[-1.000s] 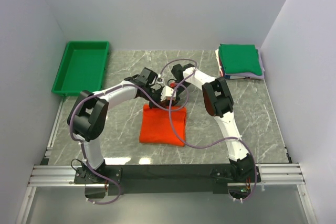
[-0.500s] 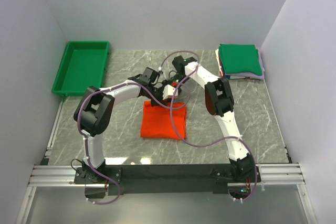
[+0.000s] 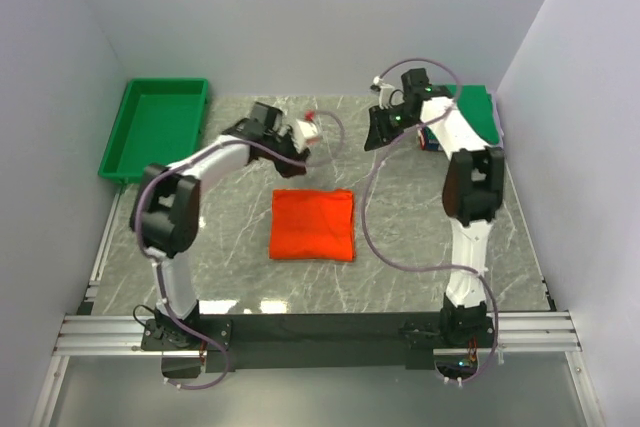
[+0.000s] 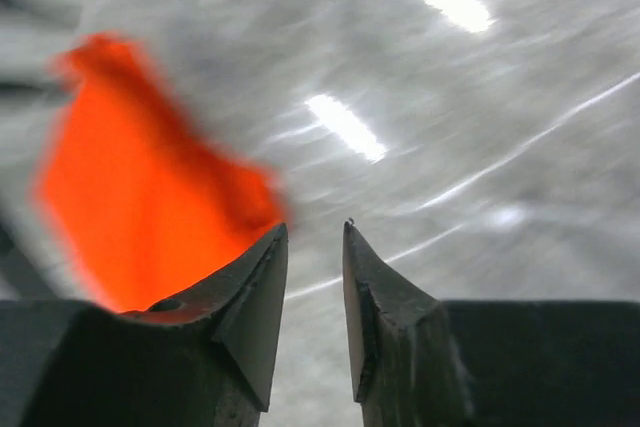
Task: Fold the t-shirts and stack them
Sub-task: Fold the tshirt
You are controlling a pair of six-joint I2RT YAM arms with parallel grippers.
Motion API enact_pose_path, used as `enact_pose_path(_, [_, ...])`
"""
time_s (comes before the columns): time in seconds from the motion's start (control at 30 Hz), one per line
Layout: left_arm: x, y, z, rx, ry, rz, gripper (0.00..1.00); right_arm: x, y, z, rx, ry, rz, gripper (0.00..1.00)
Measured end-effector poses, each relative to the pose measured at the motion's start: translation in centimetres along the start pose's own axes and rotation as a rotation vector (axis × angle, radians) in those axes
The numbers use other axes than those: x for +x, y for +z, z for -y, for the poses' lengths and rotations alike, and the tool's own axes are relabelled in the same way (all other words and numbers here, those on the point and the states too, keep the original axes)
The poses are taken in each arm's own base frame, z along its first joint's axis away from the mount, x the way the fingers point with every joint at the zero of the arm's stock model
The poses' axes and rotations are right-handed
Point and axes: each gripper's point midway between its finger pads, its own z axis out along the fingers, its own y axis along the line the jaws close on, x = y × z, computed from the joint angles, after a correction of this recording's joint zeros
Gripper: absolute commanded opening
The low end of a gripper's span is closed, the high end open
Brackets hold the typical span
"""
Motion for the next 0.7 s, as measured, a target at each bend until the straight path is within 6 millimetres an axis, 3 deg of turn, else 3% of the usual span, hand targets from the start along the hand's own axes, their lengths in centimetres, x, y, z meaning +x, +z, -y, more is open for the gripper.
enact_pose_path(0.1, [-2.3,-4.8,-1.7,-0.084,-0.171,0.079,0.42,0.1,-3.5,-4.7,-0.089,0.015,0.068,0.33])
enact_pose_path(0.2, [-5.0,-9.1,-1.7,-0.128,-0.301,0.177,0.37,1.5,-5.0,-10.3,-0.209,0.019,0.087,0.3])
enact_pose_path(0.27, [-6.2,-10.5,0.2,-0.096,-0.412,0.233,0.28,3.1,-4.6,-13.7,-0.295,0.026,0.066,0.3])
enact_pose_path(0.37, [-5.8,-9.7,3.2,0.002,-0.61,0.257,0.21,5.5,-2.4,-16.7,-0.399,0.077,-0.007,0.28])
enact_pose_path(0.43, [-3.9,-7.9,4.8,0.074,-0.774,0.233,0.18,7.0,-0.4,-17.4,-0.442,0.143,-0.07,0.27])
enact_pose_path(0.53, [0.1,-5.2,6.6,0.142,-1.023,0.158,0.16,8.1,2.5,-16.6,-0.462,0.227,-0.126,0.26])
enact_pose_path(0.7, [2.4,-2.5,6.8,0.185,-1.217,0.126,0.14,10.2,6.6,-13.7,-0.43,0.358,-0.203,0.24])
